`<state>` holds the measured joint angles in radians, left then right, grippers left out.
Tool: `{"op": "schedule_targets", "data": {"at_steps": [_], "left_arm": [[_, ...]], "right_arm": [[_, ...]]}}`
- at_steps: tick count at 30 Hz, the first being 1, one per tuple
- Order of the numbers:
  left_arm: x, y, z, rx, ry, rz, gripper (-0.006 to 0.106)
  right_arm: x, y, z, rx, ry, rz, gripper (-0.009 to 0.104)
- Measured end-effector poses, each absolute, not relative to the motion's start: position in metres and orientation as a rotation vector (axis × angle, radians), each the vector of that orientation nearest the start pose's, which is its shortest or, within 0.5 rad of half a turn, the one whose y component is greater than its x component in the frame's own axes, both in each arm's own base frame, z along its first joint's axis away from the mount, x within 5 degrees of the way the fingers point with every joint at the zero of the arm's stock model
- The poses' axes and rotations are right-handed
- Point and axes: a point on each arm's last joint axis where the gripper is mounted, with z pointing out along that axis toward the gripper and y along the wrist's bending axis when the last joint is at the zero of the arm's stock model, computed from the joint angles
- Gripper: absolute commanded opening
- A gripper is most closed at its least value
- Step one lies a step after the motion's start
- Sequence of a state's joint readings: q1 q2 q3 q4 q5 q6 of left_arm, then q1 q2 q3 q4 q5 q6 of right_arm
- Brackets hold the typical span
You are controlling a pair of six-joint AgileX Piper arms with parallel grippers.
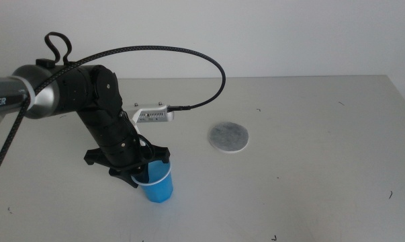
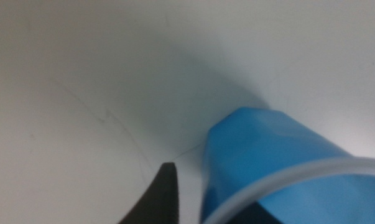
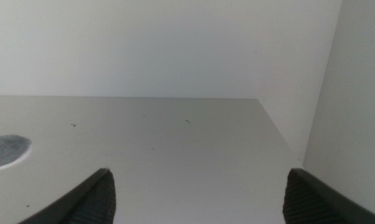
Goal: Place an empty cup on a cup mat.
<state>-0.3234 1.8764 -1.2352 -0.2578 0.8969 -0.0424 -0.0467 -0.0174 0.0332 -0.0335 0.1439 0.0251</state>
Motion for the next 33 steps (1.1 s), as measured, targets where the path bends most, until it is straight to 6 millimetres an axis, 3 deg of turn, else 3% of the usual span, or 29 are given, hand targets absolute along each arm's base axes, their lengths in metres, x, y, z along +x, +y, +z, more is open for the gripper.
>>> {"op": "schedule_targets", "data": {"at_steps": [7, 13, 19, 25, 33], "left_arm": [[0.337, -0.133, 0.185, 0.205, 3.036, -0.358, 0.000], [0.350, -0.142, 0.224, 0.206, 2.981, -0.386, 0.000], [0.368, -0.171, 0.253, 0.183, 2.910, -0.312, 0.000], [0.403, -0.204, 0.252, 0.219, 2.928, -0.300, 0.000], [0.446, -0.247, 0.241, 0.202, 2.824, -0.379, 0.000]], "right_arm": [[0.056, -0.003, 0.190, 0.035, 1.643, -0.046, 0.094], [0.056, -0.003, 0.190, 0.035, 1.643, -0.046, 0.094], [0.056, -0.003, 0.190, 0.035, 1.643, -0.046, 0.094], [0.056, -0.003, 0.190, 0.035, 1.643, -0.046, 0.094], [0.056, -0.003, 0.190, 0.035, 1.643, -0.046, 0.094]]}}
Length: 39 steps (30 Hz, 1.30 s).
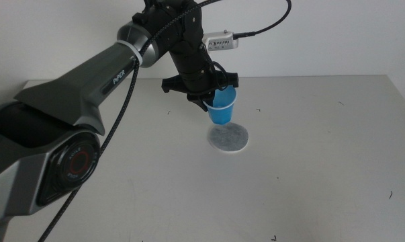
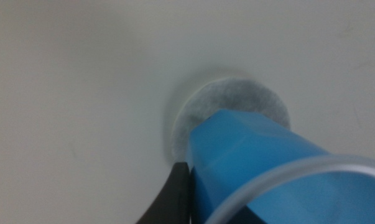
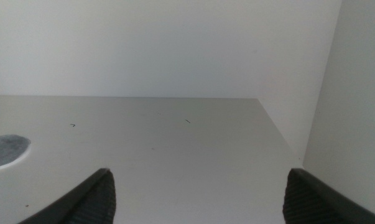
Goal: Place an empty cup on a cup mat.
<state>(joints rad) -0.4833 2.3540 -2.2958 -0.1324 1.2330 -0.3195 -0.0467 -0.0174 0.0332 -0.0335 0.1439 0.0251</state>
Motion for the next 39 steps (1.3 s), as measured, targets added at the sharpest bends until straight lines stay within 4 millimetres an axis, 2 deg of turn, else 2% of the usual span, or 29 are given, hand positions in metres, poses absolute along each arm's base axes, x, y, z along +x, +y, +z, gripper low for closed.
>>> {"op": "schedule_targets", "data": {"at_steps": [4, 9, 21, 32, 33, 36, 39], "left_arm": [[0.455, -0.258, 0.230, 0.166, 2.815, -0.423, 0.000], [0.458, -0.264, 0.217, 0.161, 2.833, -0.434, 0.000], [0.460, -0.270, 0.192, 0.136, 2.885, -0.431, 0.000], [0.458, -0.272, 0.193, 0.170, 2.884, -0.464, 0.101], [0.458, -0.272, 0.195, 0.181, 2.880, -0.464, 0.106], [0.457, -0.272, 0.204, 0.211, 2.859, -0.475, 0.105], [0.454, -0.270, 0.224, 0.243, 2.817, -0.490, 0.105]], "right_arm": [[0.056, -0.003, 0.190, 0.035, 1.643, -0.046, 0.094], [0.056, -0.003, 0.190, 0.035, 1.643, -0.046, 0.094], [0.056, -0.003, 0.190, 0.035, 1.643, -0.046, 0.094], [0.056, -0.003, 0.190, 0.035, 1.643, -0.046, 0.094], [0.056, -0.003, 0.190, 0.035, 1.643, -0.046, 0.094], [0.056, -0.003, 0.190, 0.035, 1.643, -0.046, 0.094], [0.056, -0.003, 0.190, 0.035, 1.643, -0.046, 0.094]]}}
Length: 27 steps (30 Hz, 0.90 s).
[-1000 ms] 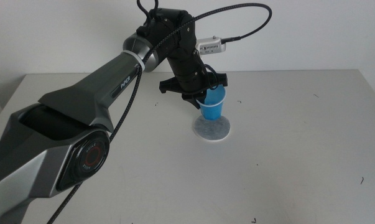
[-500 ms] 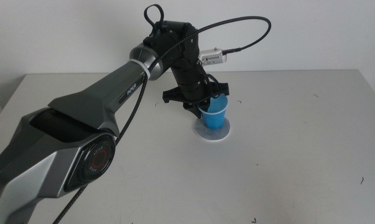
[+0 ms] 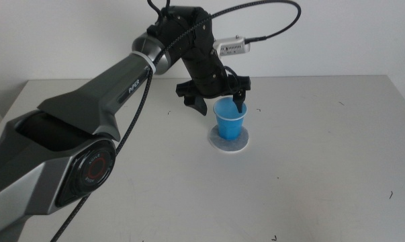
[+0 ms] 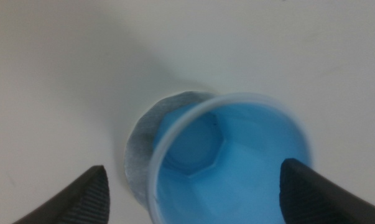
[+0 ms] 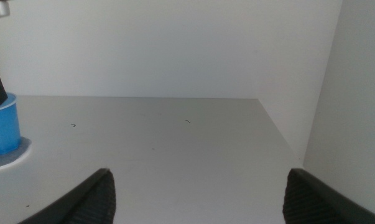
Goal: Place an empty cup on a cup mat.
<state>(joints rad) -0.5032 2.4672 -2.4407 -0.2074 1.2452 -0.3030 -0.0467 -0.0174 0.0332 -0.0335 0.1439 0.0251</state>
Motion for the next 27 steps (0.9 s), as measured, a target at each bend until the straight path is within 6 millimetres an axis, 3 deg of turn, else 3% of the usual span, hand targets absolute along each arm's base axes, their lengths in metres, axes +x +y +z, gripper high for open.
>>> {"op": "schedule_targets", "data": {"at_steps": [4, 12, 20, 24, 27], "left_arm": [[0.446, -0.265, 0.263, 0.268, 2.739, -0.518, 0.105], [0.412, -0.245, 0.365, 0.430, 2.498, -0.540, 0.105], [0.356, -0.214, 0.460, 0.585, 2.241, -0.514, 0.105], [0.318, -0.188, 0.491, 0.587, 2.194, -0.445, 0.105], [0.286, -0.165, 0.501, 0.577, 2.202, -0.386, 0.105]], "right_arm": [[0.056, -0.003, 0.190, 0.035, 1.643, -0.046, 0.094], [0.056, -0.003, 0.190, 0.035, 1.643, -0.046, 0.094], [0.056, -0.003, 0.190, 0.035, 1.643, -0.046, 0.094], [0.056, -0.003, 0.190, 0.035, 1.643, -0.046, 0.094], [0.056, -0.003, 0.190, 0.035, 1.643, -0.046, 0.094]]}}
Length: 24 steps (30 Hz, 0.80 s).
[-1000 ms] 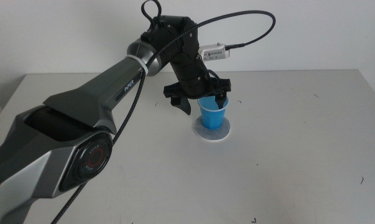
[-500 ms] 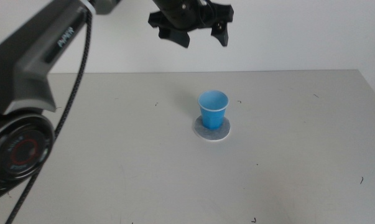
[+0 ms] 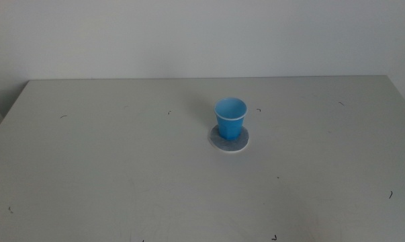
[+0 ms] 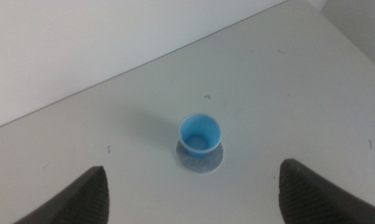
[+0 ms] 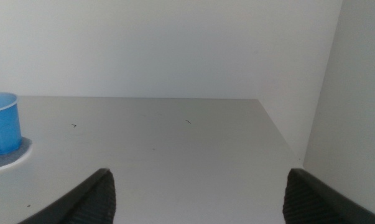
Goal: Place an empty cup on a cup mat.
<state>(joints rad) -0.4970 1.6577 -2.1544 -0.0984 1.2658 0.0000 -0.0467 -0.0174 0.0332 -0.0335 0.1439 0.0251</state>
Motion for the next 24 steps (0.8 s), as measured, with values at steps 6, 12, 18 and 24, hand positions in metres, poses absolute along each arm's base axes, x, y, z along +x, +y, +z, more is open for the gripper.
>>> {"op": "schedule_targets", "data": {"at_steps": [6, 12, 18, 24], "left_arm": [[0.231, -0.111, 0.488, 0.500, 2.284, -0.298, 0.105], [0.174, -0.058, 0.456, 0.330, 2.231, -0.233, 0.105], [0.121, -0.022, 0.402, 0.173, 2.133, -0.141, 0.105], [0.075, -0.009, 0.342, 0.096, 2.019, -0.094, 0.105]], "right_arm": [[0.056, -0.003, 0.190, 0.035, 1.643, -0.046, 0.094], [0.056, -0.003, 0.190, 0.035, 1.643, -0.046, 0.094], [0.056, -0.003, 0.190, 0.035, 1.643, -0.046, 0.094], [0.056, -0.003, 0.190, 0.035, 1.643, -0.046, 0.094]]}}
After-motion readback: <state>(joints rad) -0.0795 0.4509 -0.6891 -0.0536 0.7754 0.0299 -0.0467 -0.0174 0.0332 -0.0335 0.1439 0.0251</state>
